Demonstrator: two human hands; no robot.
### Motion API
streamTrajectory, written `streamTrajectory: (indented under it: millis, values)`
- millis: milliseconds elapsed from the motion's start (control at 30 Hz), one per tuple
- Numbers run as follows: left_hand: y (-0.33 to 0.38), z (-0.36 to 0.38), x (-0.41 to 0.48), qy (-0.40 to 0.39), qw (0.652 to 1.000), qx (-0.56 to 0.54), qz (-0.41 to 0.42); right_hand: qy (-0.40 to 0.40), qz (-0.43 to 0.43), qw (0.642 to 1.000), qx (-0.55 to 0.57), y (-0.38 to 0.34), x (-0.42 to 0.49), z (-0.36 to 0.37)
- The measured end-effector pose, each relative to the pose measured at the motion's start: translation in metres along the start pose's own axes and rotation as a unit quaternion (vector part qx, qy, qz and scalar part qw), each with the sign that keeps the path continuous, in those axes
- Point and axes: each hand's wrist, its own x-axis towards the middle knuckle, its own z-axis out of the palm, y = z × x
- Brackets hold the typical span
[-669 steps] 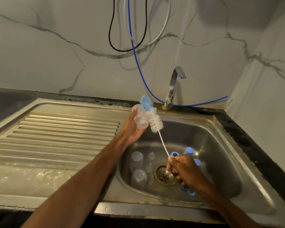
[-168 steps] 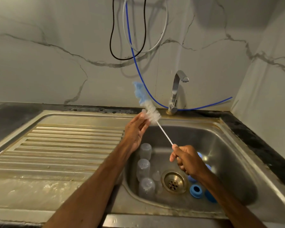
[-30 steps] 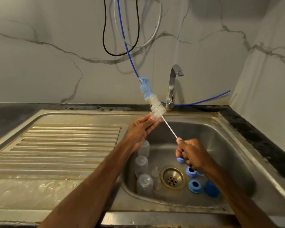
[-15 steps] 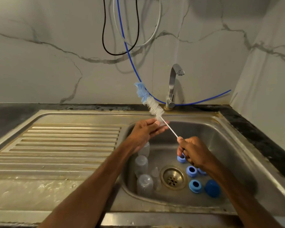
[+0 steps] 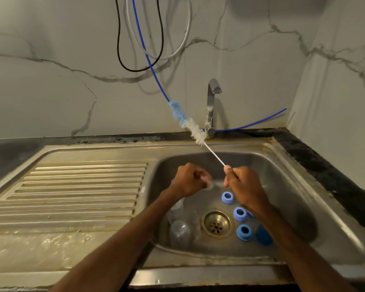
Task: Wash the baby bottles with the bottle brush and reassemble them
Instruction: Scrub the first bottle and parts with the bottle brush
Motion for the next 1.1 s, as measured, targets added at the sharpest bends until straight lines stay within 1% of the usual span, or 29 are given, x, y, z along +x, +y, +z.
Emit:
streamTrajectory:
  millis: [100,233,367,633,700,967,1033,1100]
  values:
    - [0.001,0.018,0.015,-0.056,0.995,0.083,-0.028,-0.005,-0.002,1.000,0.000,0.001,0.002,0.001]
    - [-0.004,0.032,0.035,-0.102,0.981,0.151,-0.070,-0.011,-0.008,1.000,-0.010,0.002,0.002,0.003]
    - [-0.015,0.044,0.044,-0.137,0.966,0.213,-0.052,-0.009,-0.006,1.000,-0.010,0.006,0.005,0.004]
    - [-0.037,0.066,0.049,-0.170,0.930,0.325,-0.010,-0.006,-0.016,1.000,-0.005,0.009,0.006,0.008]
    - [-0.042,0.068,0.048,-0.174,0.926,0.336,-0.006,-0.005,-0.018,1.000,-0.001,0.009,0.006,0.008]
    - [-0.036,0.064,0.046,-0.177,0.930,0.322,0.012,-0.007,-0.021,1.000,-0.007,0.009,0.007,0.006]
    - [-0.034,0.065,0.047,-0.181,0.925,0.333,0.013,-0.005,-0.017,1.000,-0.010,0.010,0.007,0.006]
    - [-0.031,0.065,0.049,-0.181,0.912,0.368,0.027,-0.005,-0.017,1.000,-0.018,0.011,0.008,0.005]
